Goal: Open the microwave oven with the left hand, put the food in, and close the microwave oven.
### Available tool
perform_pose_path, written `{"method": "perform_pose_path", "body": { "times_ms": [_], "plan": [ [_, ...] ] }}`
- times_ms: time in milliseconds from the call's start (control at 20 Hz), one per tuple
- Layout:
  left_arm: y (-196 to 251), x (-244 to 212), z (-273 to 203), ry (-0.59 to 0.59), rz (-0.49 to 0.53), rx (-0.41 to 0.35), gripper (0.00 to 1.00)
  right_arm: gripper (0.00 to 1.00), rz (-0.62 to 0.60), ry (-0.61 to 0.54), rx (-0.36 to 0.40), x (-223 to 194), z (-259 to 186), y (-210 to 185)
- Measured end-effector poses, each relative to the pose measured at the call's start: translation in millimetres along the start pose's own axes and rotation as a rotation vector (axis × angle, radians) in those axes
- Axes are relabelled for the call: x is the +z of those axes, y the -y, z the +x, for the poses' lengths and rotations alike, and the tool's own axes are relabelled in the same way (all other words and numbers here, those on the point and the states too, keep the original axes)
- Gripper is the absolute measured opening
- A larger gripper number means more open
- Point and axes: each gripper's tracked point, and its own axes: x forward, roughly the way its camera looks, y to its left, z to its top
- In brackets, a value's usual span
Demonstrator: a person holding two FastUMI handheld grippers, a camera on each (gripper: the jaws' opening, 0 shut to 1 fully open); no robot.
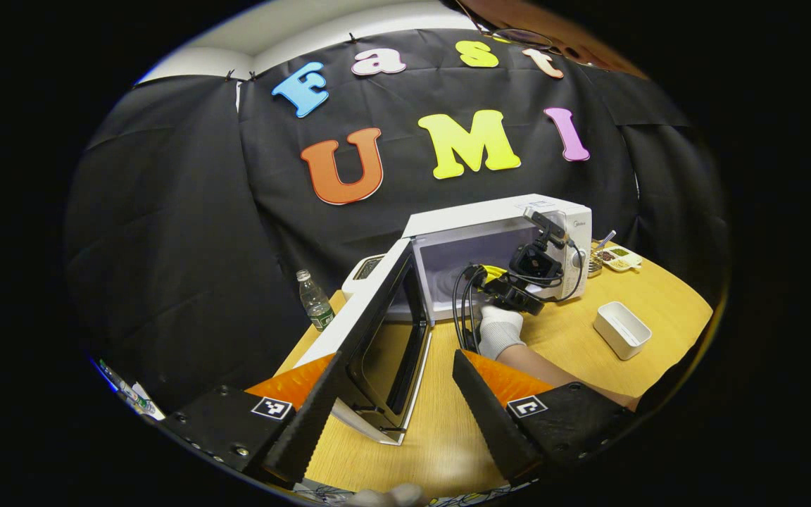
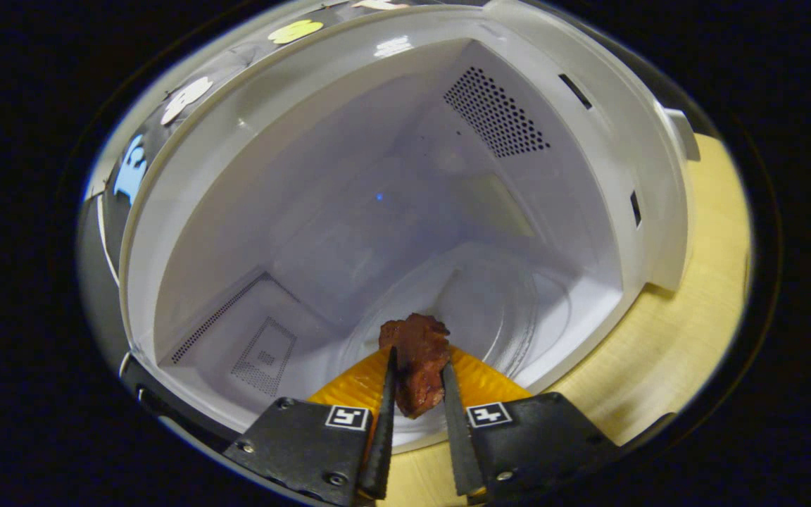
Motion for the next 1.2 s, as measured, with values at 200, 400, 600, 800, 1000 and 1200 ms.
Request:
{"method": "perform_pose_path", "body": {
  "times_ms": [200, 400, 600, 800, 1000, 1200],
  "plan": [
    [-4, -6, 0, -0.009, 0.018, 0.018, 0.95, 0.6, -0.181, 0.009, 0.028, 5, -1, -8],
    [-1, 2, -1, 0.005, 0.02, 0.019, 0.95, 0.84, -0.33, 0.033, 0.011, 8, -10, -4],
    [2, 5, -3, 0.018, 0.027, 0.019, 0.95, 0.91, -0.313, 0.028, 0.025, 17, -14, 2],
    [2, 17, -5, 0.038, 0.012, 0.014, 0.95, 0.98, -0.364, 0.02, 0.068, 35, -45, -11],
    [-2, 41, -14, 0.077, -0.01, -0.004, 0.95, 0.98, -0.441, 0.032, 0.109, 83, -103, -24],
    [-17, 66, -20, 0.124, -0.059, -0.006, 0.95, 0.9, -0.544, 0.029, 0.153, 138, -182, -28]
  ]
}}
